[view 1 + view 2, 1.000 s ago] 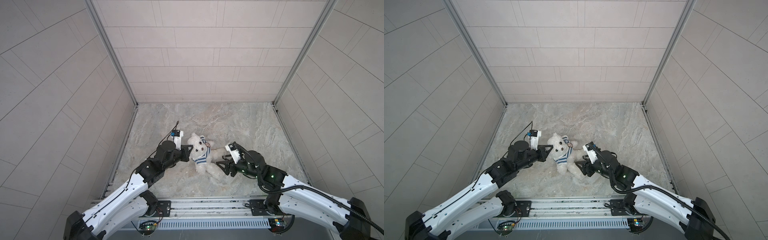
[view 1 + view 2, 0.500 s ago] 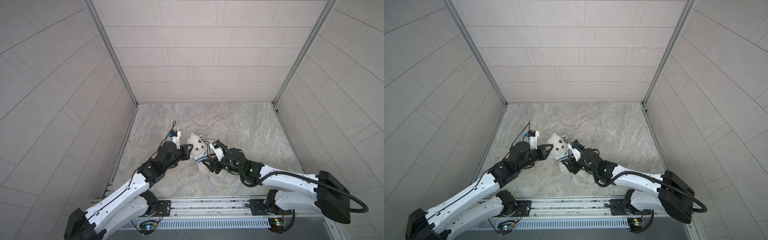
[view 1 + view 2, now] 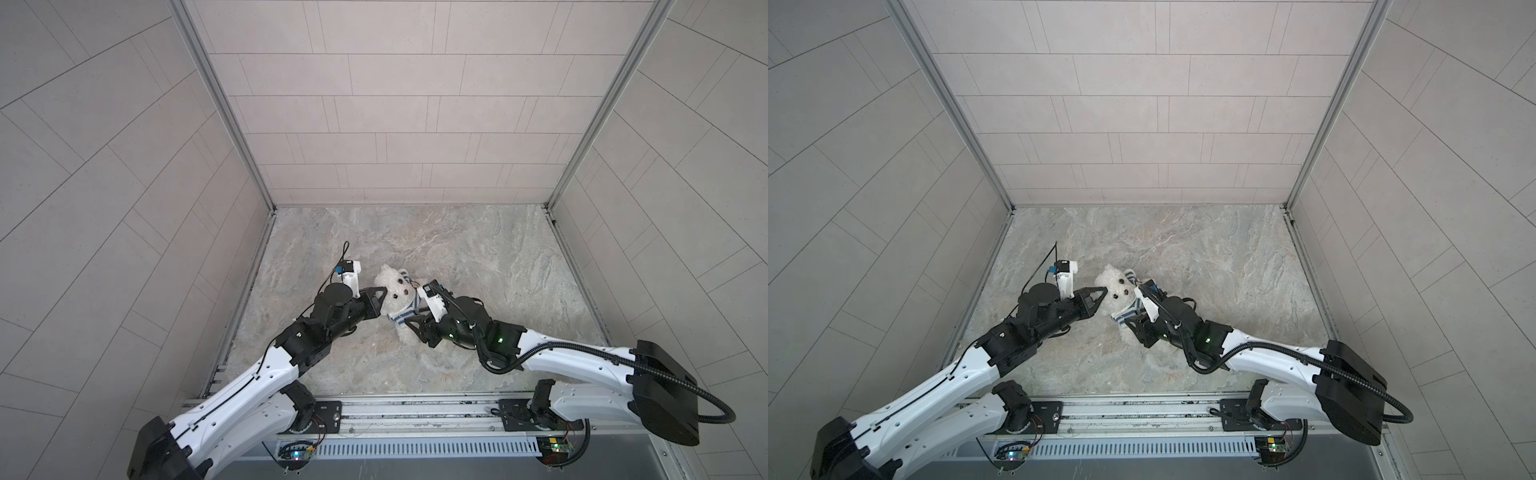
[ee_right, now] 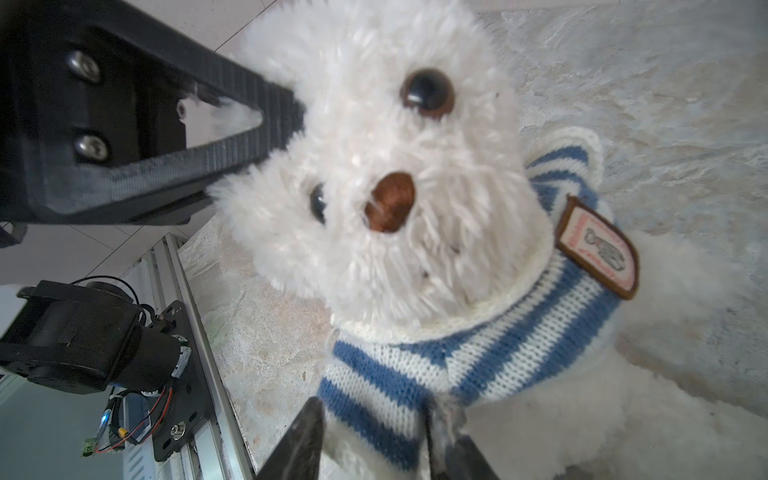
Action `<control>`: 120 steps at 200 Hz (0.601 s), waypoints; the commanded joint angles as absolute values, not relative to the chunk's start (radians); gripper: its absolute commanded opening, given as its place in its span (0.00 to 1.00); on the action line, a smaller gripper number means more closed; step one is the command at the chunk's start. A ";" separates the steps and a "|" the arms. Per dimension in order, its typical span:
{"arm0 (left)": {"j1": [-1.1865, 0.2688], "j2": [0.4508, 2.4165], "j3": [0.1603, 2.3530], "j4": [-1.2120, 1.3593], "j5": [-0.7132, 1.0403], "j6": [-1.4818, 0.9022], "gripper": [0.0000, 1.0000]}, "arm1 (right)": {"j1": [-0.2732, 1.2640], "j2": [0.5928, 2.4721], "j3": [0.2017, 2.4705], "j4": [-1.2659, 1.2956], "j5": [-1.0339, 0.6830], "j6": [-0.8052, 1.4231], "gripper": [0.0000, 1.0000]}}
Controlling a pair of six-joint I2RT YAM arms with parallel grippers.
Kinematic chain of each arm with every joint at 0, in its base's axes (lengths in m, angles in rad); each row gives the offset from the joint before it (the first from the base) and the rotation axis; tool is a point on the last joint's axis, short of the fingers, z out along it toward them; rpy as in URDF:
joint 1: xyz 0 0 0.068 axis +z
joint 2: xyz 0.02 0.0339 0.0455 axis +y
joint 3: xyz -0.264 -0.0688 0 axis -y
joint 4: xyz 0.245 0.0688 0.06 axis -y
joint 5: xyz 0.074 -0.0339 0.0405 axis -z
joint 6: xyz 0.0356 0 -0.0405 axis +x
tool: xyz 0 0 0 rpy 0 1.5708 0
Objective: Dress the teddy bear
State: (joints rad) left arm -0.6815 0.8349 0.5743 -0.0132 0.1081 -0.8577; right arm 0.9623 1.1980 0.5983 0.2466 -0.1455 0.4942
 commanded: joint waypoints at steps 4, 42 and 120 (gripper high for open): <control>-0.689 0.830 0.566 0.068 0.104 -0.887 0.00 | 0.971 1.188 0.596 0.233 -0.110 0.491 0.41; -0.690 0.824 0.558 0.087 0.106 -0.910 0.00 | 0.973 1.193 0.593 0.237 -0.100 0.496 0.23; -0.687 0.798 0.581 0.071 0.085 -0.917 0.00 | 0.977 1.039 0.495 0.240 -0.172 0.444 0.00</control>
